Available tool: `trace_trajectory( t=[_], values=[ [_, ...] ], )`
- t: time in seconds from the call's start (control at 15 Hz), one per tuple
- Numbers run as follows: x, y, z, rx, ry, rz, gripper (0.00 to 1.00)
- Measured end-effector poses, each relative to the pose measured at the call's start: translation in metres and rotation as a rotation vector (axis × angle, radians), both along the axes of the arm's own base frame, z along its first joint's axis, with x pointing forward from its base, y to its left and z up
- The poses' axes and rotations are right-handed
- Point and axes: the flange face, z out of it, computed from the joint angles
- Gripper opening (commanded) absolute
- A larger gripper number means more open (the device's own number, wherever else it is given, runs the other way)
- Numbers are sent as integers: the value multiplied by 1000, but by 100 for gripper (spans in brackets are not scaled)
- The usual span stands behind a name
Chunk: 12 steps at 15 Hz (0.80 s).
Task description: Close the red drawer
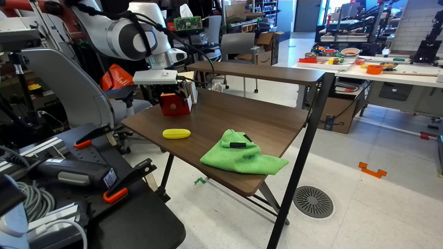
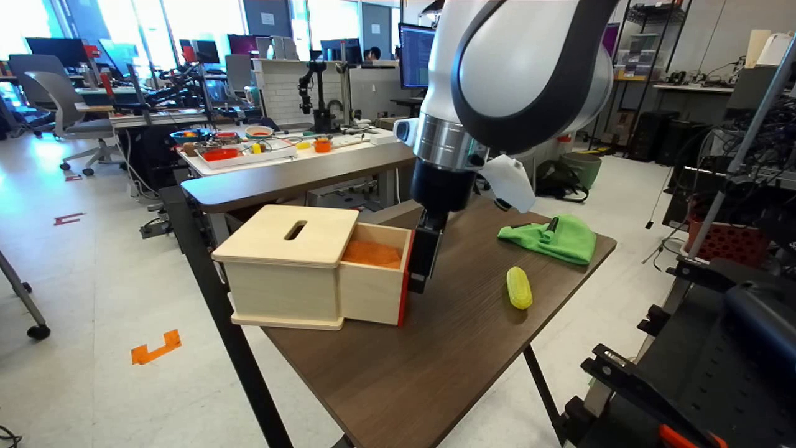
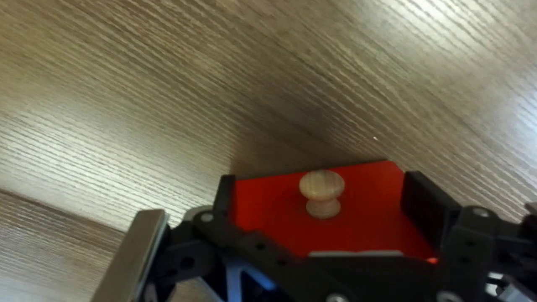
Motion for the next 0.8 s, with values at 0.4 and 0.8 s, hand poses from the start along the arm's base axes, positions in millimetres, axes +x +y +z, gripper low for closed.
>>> trace_trajectory(
  t=[0.4, 0.8],
  values=[
    [9, 10, 4, 18, -17, -7, 100],
    [29, 33, 5, 57, -47, 6, 100]
  ],
)
